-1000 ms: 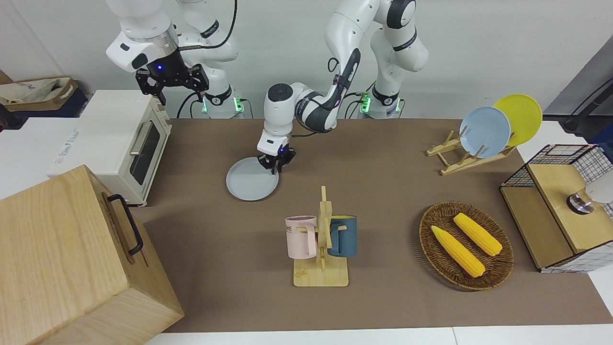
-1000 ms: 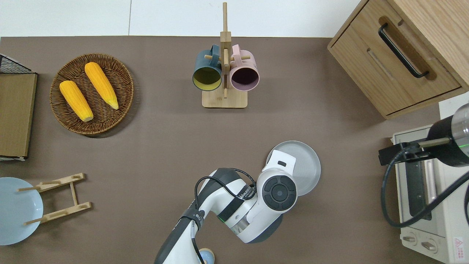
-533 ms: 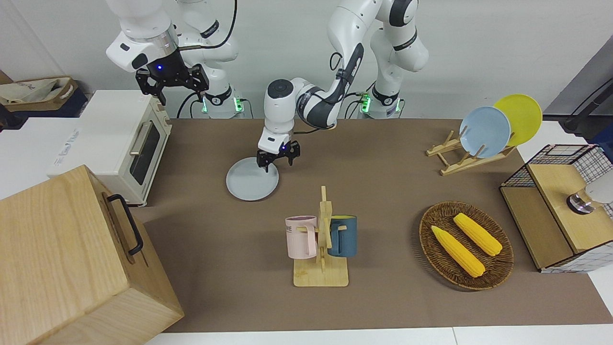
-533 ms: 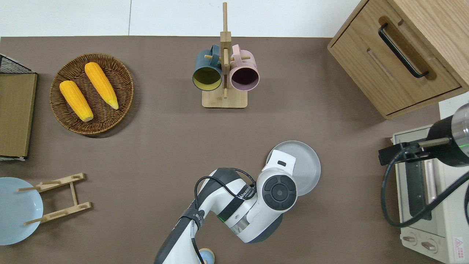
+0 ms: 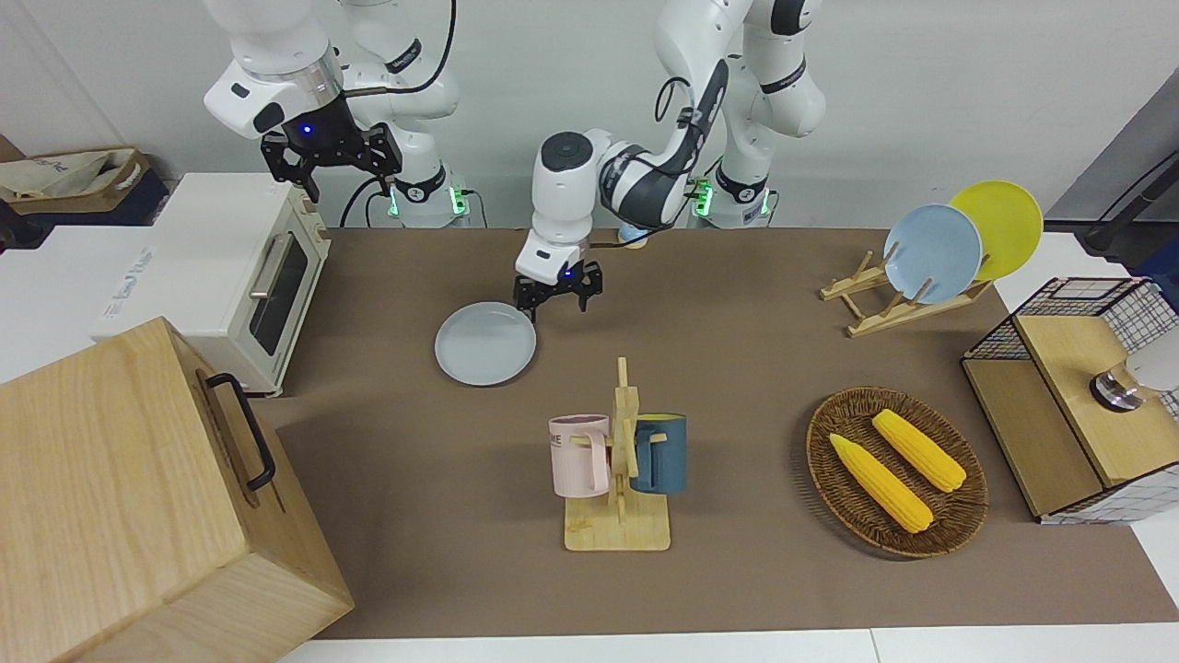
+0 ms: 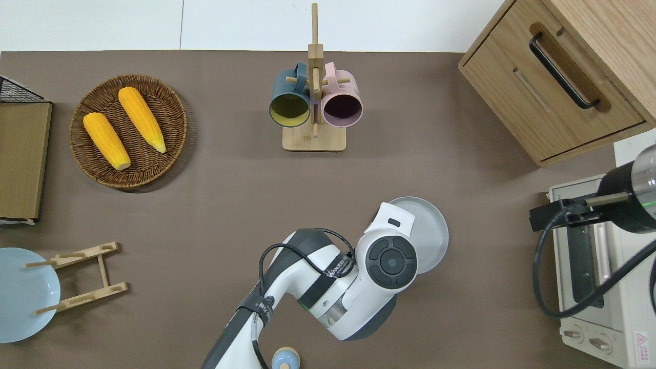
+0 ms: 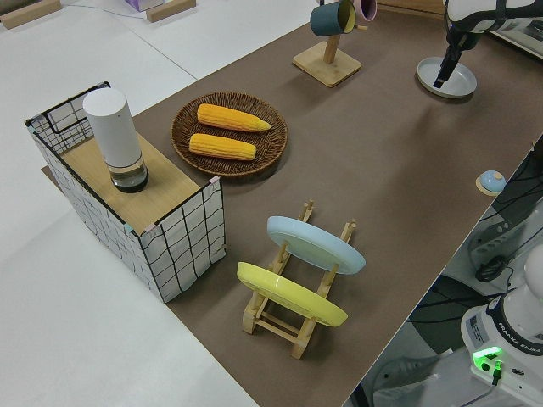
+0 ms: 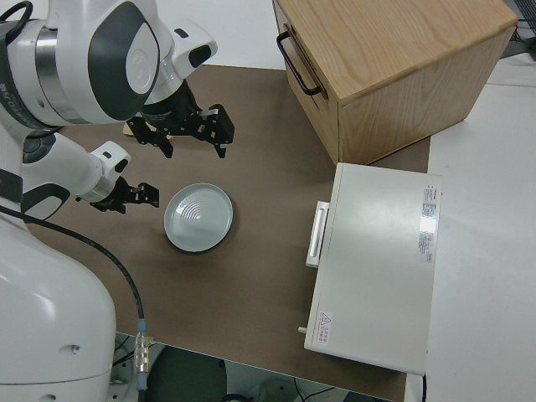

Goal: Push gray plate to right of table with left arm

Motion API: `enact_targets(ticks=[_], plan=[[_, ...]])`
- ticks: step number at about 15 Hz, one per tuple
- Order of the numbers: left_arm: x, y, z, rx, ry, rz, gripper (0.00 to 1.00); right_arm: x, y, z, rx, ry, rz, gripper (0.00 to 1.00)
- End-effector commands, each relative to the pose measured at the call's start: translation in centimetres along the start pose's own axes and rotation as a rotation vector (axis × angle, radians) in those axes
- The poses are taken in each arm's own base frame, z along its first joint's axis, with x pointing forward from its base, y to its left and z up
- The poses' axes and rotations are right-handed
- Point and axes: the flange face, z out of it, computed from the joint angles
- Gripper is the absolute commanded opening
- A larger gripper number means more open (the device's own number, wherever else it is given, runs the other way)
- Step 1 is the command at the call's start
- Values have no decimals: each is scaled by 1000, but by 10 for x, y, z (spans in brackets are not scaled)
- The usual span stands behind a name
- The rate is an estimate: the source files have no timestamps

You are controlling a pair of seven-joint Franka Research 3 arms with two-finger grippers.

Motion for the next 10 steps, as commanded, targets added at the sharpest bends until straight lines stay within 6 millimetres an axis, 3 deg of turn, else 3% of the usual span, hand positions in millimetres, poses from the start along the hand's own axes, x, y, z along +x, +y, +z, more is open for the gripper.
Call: enact_targets(ticks=[1, 10], plan=[[16, -46, -28, 29, -41, 50, 1000, -3, 1, -4, 4, -4, 13, 983], [69, -148, -107, 87, -142, 167, 1000, -3, 1, -4, 4, -4, 15, 983]])
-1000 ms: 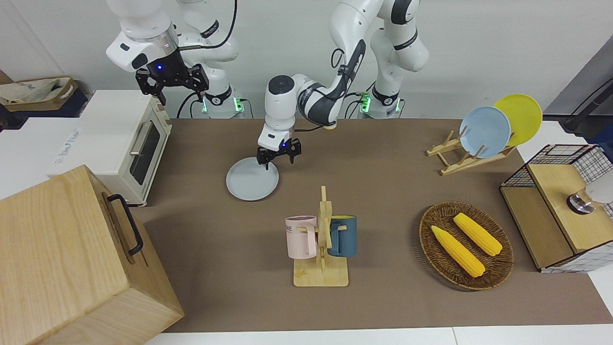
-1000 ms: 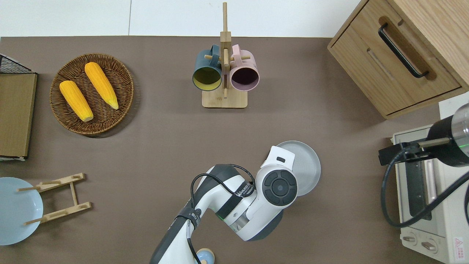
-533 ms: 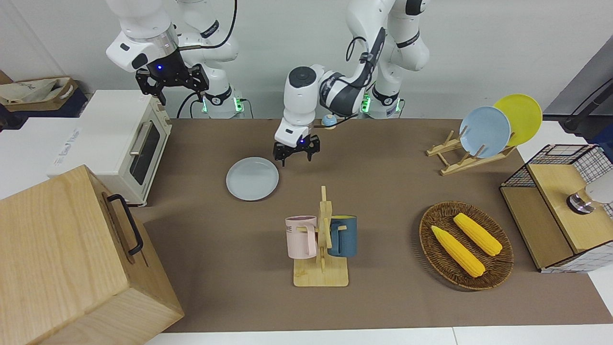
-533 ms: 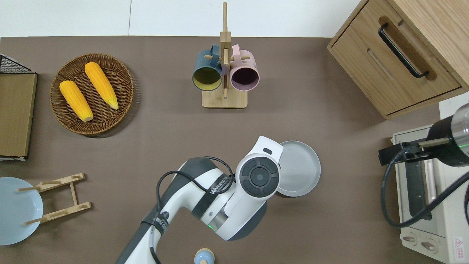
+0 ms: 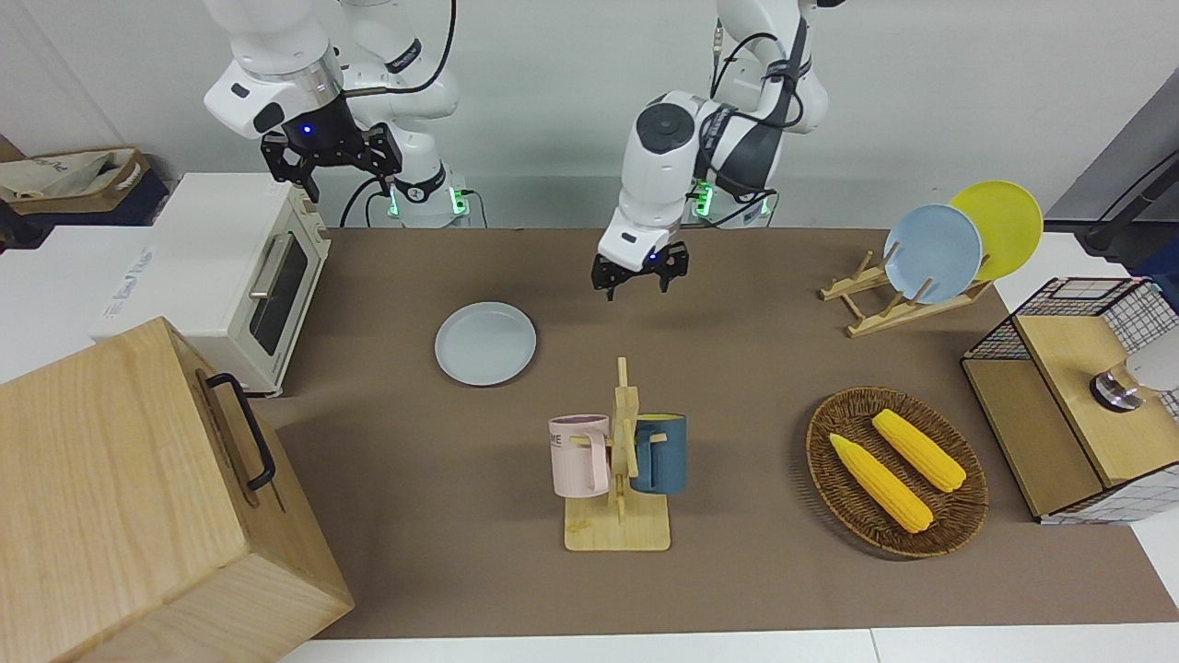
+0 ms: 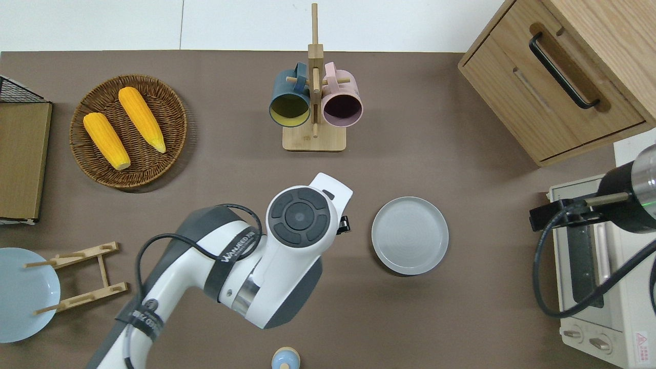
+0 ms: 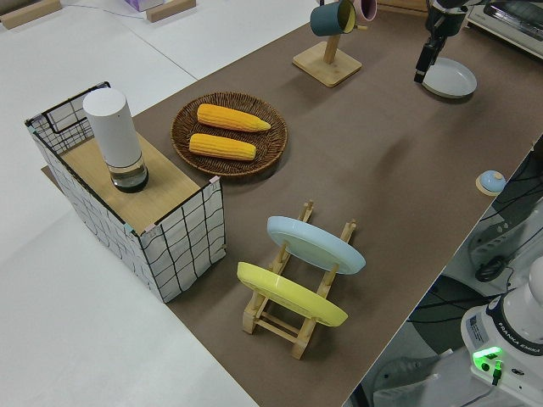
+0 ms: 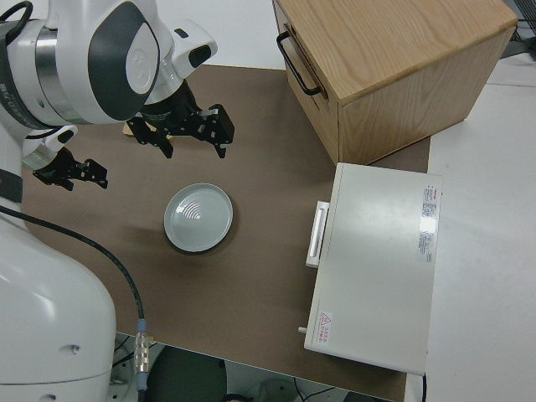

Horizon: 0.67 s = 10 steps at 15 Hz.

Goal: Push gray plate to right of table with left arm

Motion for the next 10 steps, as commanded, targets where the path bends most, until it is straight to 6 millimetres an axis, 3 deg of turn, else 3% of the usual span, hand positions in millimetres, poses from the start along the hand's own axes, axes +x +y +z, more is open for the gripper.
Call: enact_targets(ticks=[1, 10], plan=[[1, -55, -30, -2, -43, 56, 1000, -3, 1, -4, 4, -4, 13, 983], [30, -203, -106, -20, -21, 183, 1000, -3, 1, -4, 4, -4, 16, 983]])
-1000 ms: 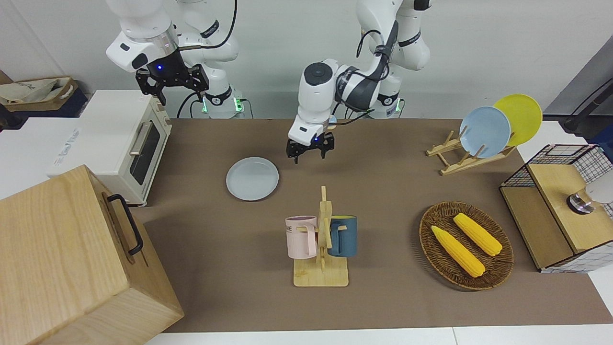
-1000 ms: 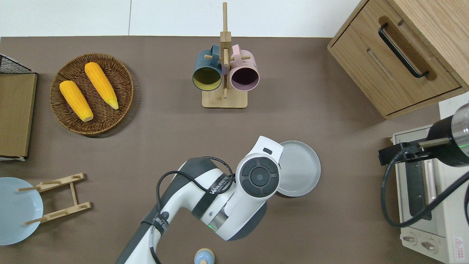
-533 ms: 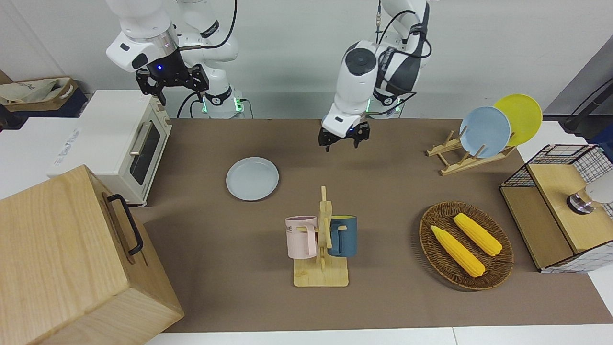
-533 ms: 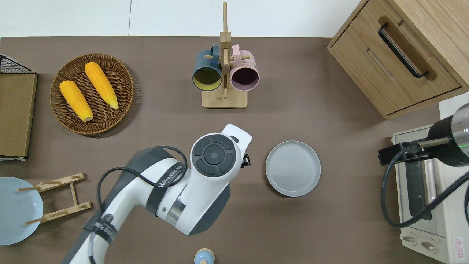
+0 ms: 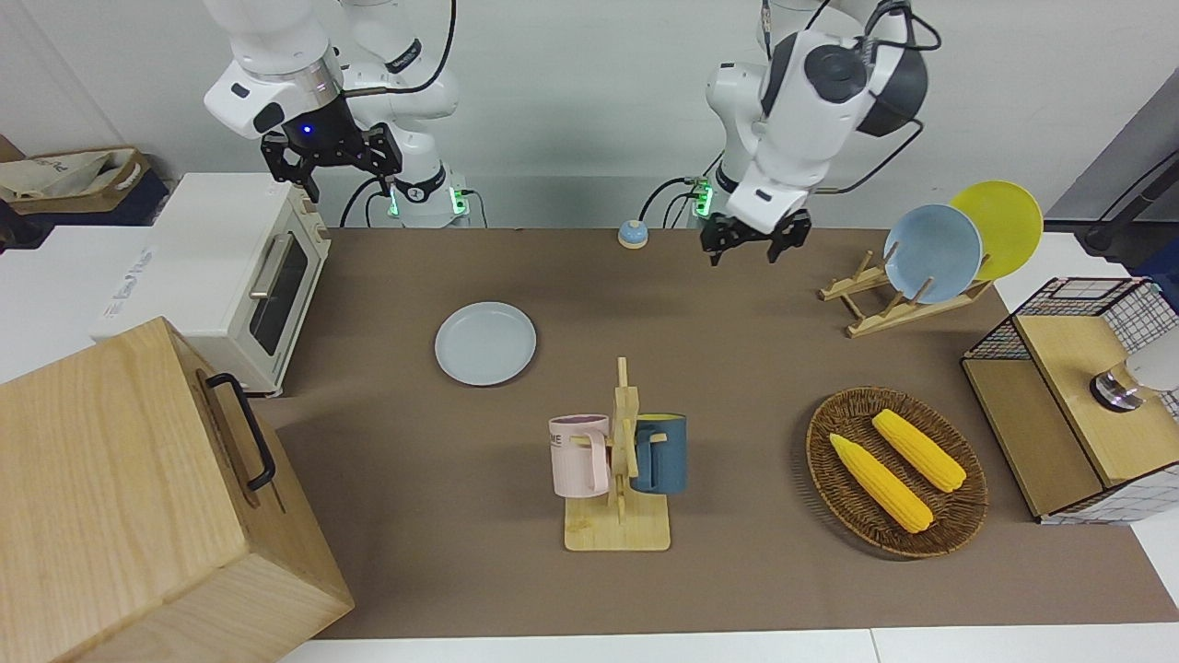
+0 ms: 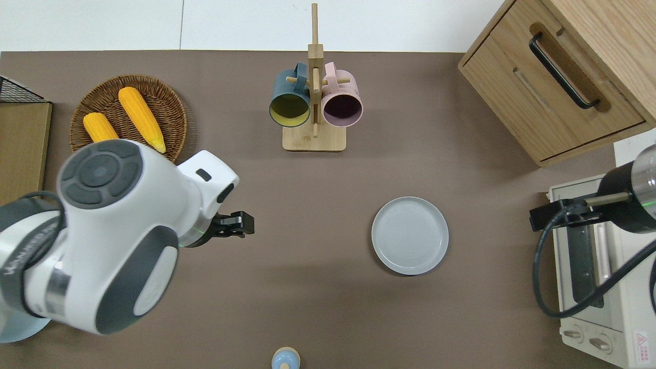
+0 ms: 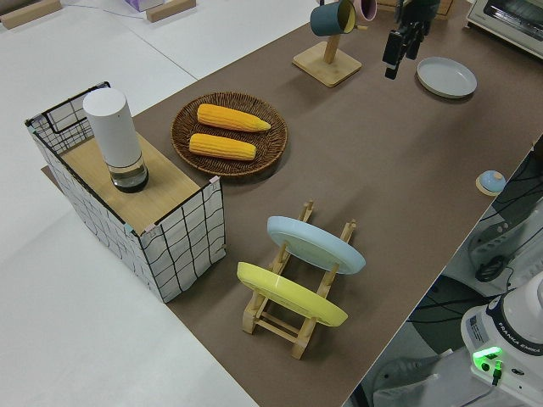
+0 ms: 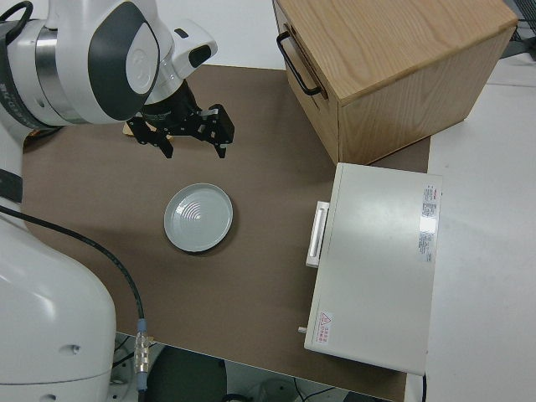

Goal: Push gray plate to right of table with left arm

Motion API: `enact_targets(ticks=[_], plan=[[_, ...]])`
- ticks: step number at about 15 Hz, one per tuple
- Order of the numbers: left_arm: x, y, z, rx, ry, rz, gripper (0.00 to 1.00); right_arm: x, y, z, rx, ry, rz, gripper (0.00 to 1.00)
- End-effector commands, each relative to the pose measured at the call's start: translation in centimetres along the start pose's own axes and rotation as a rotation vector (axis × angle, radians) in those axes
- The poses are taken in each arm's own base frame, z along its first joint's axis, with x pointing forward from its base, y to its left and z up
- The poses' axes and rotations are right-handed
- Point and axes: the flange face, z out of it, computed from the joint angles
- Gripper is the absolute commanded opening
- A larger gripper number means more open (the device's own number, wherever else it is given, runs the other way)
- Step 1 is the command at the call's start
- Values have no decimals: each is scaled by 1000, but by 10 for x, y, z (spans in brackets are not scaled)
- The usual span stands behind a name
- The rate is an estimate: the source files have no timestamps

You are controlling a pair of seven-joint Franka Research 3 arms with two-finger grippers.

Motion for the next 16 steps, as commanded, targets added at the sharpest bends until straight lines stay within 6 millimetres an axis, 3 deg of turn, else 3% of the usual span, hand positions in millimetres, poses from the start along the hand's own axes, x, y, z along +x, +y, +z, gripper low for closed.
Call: enact_targets(ticks=[1, 5, 8, 10, 16], plan=[[-6, -57, -31, 7, 18, 100, 1000, -3, 1, -4, 4, -4, 13, 983], [-1, -125, -57, -5, 33, 182, 1000, -3, 1, -4, 4, -4, 15, 983], [-1, -159, -85, -7, 60, 204, 1000, -3, 1, -4, 4, -4, 16, 983], [-1, -168, -96, -5, 77, 237, 1000, -3, 1, -4, 4, -4, 15, 983], [0, -179, -97, 15, 79, 221, 1000, -3, 1, -4, 4, -4, 15, 983]])
